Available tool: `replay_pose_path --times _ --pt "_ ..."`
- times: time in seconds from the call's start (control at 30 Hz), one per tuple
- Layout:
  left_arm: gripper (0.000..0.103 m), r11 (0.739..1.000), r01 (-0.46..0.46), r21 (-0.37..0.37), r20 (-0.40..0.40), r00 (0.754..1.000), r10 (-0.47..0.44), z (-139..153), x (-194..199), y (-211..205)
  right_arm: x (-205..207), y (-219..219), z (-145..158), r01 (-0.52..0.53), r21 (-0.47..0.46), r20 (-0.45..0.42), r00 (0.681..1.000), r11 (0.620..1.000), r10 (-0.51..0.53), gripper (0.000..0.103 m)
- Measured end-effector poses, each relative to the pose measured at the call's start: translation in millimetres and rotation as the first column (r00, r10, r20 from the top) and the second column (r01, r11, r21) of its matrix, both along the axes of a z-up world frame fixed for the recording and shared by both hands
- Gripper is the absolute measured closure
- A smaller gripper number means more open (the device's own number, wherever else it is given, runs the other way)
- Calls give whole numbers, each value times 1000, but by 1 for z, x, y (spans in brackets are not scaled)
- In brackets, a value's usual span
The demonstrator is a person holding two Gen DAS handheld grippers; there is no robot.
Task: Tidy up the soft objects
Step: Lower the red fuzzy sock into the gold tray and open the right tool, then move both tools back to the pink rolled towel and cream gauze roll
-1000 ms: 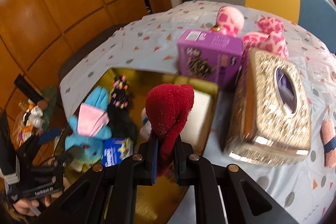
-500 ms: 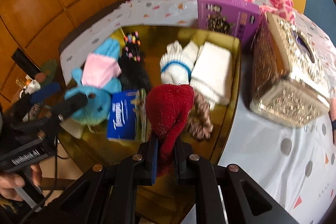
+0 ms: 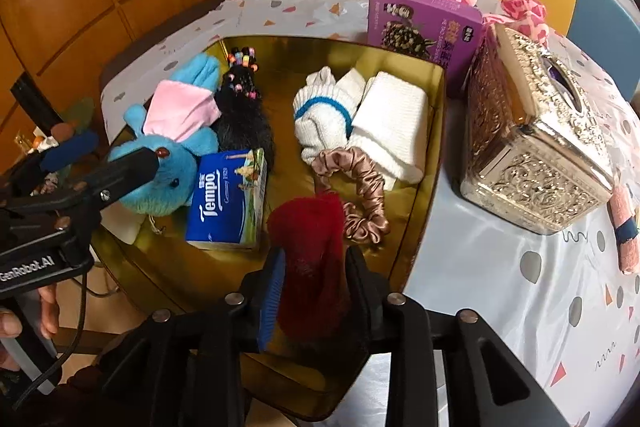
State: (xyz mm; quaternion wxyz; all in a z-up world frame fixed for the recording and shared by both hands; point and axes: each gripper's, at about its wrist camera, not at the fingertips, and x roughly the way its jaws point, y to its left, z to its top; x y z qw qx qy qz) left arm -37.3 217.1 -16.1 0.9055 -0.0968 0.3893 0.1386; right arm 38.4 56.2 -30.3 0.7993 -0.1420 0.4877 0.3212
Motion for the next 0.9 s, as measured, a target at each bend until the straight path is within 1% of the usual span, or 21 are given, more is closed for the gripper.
replay_pose_path --times 0.27,0.33,0.43,0.57,0.73,0.9 --pt "4 1000 19 15 11 1000 -19 5 -1 -7 7 -20 12 52 53 12 999 997 -53 72" --pt "4 1000 25 20 17 1000 -25 7 -2 -9 9 -26 16 58 79 10 998 995 -59 72" --pt "4 999 28 36 25 999 -29 11 -2 -13 9 -33 24 73 94 34 996 993 -77 71" --pt "4 999 40 35 37 998 -41 16 -2 -17 13 -48 34 93 121 50 994 988 -99 71" --pt "4 997 72 40 55 996 -75 24 -2 -27 26 -78 37 168 120 57 983 978 -176 71" --pt "4 988 133 75 63 989 -137 32 2 -47 48 -127 36 288 102 59 954 952 -295 71"
